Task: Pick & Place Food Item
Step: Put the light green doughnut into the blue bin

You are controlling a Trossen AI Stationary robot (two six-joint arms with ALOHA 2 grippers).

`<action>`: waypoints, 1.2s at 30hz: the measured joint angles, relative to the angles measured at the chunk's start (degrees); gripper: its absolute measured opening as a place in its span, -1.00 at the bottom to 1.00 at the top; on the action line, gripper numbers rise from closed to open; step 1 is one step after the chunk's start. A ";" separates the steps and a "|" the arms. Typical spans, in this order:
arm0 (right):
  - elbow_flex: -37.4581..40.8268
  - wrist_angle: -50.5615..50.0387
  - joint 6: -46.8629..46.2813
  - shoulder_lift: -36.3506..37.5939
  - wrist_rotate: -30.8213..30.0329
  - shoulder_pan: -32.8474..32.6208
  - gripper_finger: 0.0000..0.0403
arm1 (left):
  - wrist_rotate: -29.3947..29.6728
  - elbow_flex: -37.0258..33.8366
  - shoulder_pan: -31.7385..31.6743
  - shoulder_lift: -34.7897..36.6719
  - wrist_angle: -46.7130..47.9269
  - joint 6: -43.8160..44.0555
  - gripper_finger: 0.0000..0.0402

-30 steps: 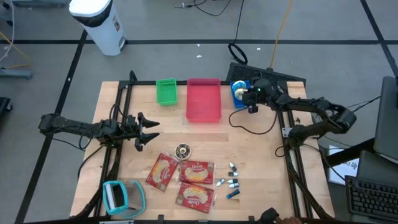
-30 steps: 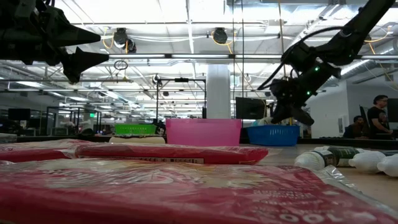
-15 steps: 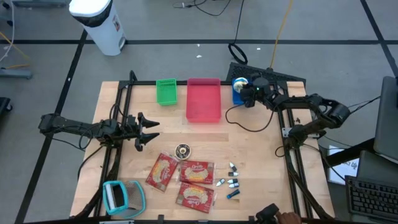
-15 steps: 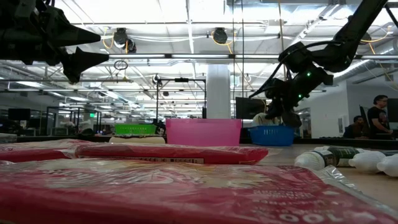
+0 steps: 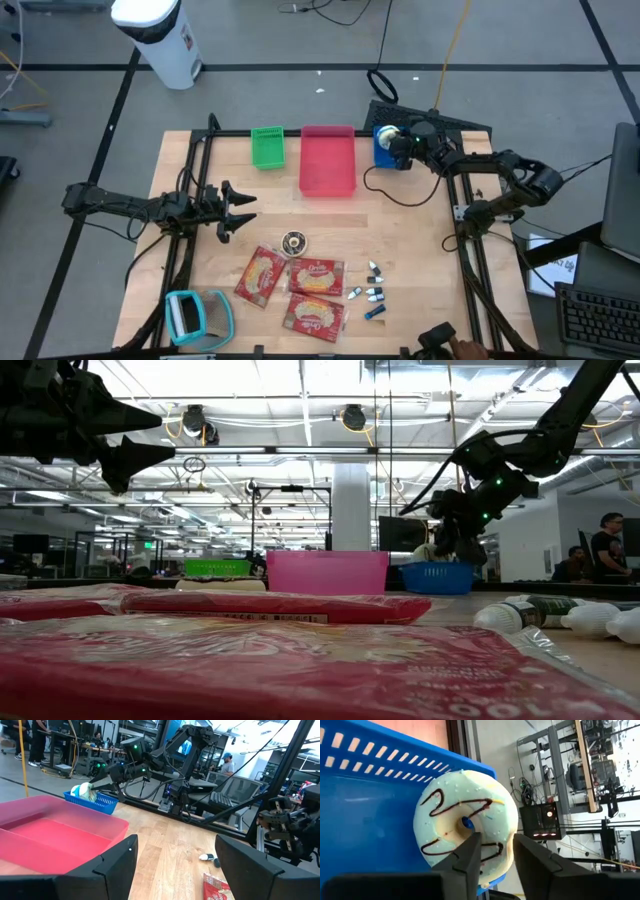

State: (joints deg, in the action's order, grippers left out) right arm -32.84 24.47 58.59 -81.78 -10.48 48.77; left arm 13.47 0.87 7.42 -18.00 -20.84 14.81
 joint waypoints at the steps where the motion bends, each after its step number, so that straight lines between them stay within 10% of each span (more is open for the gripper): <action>1: 0.00 -0.06 -0.45 0.00 0.00 0.00 -0.43 | -0.02 0.01 0.02 0.02 0.00 0.00 0.34; 13: 0.00 0.96 -2.45 0.00 -11.08 -3.30 -0.31 | 0.00 0.01 0.02 0.00 0.00 0.00 0.34; 36: -0.04 -1.53 -21.60 7.68 -10.67 -8.98 -0.34 | -0.02 0.02 0.02 0.00 0.02 0.00 0.34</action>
State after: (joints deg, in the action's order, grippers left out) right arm -32.88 22.94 36.99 -74.10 -21.15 39.79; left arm 13.45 0.89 7.44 -18.00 -20.82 14.81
